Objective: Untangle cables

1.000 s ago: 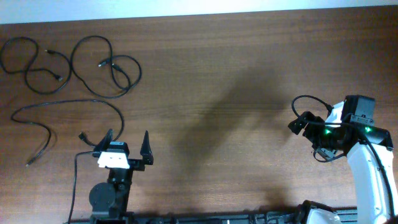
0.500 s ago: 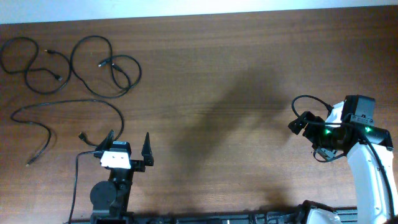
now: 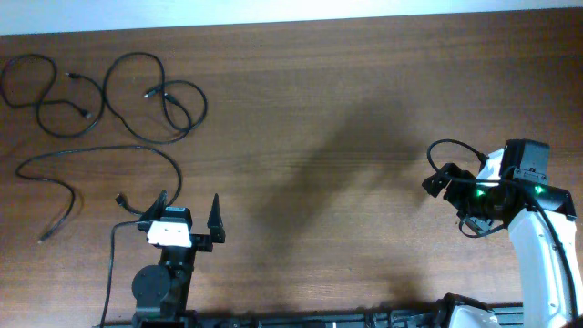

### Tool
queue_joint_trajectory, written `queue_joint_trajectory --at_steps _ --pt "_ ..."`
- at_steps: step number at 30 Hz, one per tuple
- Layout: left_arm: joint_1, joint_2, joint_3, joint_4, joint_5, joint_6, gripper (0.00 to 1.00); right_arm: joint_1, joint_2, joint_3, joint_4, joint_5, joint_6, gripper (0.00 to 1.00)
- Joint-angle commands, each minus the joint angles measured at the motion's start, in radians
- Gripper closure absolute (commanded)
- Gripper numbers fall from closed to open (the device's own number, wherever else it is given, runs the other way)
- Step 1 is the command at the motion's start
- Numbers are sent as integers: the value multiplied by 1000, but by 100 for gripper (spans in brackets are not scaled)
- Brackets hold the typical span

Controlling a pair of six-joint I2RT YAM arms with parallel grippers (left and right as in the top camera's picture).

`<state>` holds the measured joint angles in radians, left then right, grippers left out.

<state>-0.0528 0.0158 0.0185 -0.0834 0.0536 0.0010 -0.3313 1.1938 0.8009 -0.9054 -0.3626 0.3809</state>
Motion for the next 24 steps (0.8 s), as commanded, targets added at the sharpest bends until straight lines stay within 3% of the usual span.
queue_joint_trajectory --at_steps 1,17,24 --pt "3 -2 -6 0 10 19 1 -3 -8 7 0 9 -10 1" --pt "3 -2 -6 0 10 18 1 -3 -8 7 -37 39 -14 1" --pt "3 -2 -6 0 10 18 1 -3 -8 7 -49 35 -123 1"
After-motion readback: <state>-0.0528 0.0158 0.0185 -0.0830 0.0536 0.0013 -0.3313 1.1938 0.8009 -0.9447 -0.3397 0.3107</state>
